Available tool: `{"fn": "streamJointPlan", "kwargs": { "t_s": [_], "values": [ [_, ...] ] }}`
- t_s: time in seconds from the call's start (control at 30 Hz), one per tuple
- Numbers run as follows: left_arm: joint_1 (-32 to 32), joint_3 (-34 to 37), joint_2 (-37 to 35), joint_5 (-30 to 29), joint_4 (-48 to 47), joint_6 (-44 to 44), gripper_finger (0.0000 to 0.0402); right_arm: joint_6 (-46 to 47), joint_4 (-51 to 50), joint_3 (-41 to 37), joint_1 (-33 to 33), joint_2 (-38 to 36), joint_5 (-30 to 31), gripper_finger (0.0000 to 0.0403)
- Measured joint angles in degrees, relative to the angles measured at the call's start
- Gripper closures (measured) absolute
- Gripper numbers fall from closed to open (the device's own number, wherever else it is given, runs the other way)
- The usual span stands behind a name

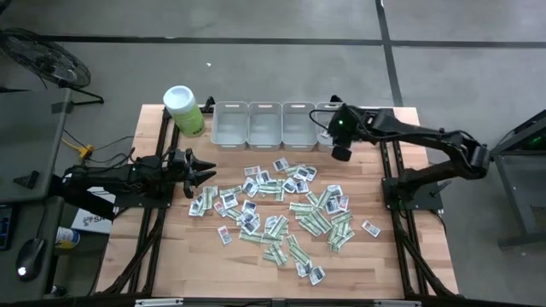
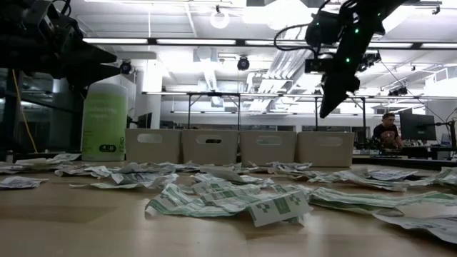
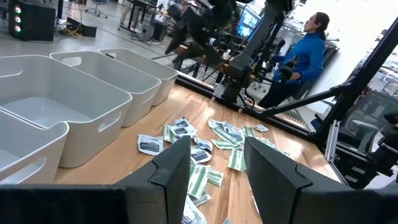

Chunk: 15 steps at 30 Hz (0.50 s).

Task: Pick & Place First Aid Supplies
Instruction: Put the towelette pack into the middle right gray bin

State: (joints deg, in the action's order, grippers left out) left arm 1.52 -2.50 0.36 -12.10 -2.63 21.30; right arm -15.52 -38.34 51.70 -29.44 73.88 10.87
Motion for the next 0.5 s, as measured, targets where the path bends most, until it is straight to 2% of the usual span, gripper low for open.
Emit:
{"fn": "streamJointPlan", "kwargs": {
  "t_s": [0.1,0.27,0.4,0.5],
  "values": [
    [0.0,-0.02,0.01,0.02,0.0,0.01,0.0252,7.93,0.22,0.0,2.19,1.04,-5.64,0.0265],
    [0.0,-0.02,0.01,0.02,0.0,0.01,0.0252,25.94,0.08,0.0,5.58,4.09,-11.32,0.0265],
    [0.0,0.0,0.0,0.02,0.0,0.0,0.0252,38.71,0.26,0.0,9.08,6.87,-11.68,0.0265],
    [0.0,-0.02,0.01,0.02,0.0,0.02,0.0252,47.1,0.74,0.0,12.42,9.17,-7.34,0.0265]
  ]
}}
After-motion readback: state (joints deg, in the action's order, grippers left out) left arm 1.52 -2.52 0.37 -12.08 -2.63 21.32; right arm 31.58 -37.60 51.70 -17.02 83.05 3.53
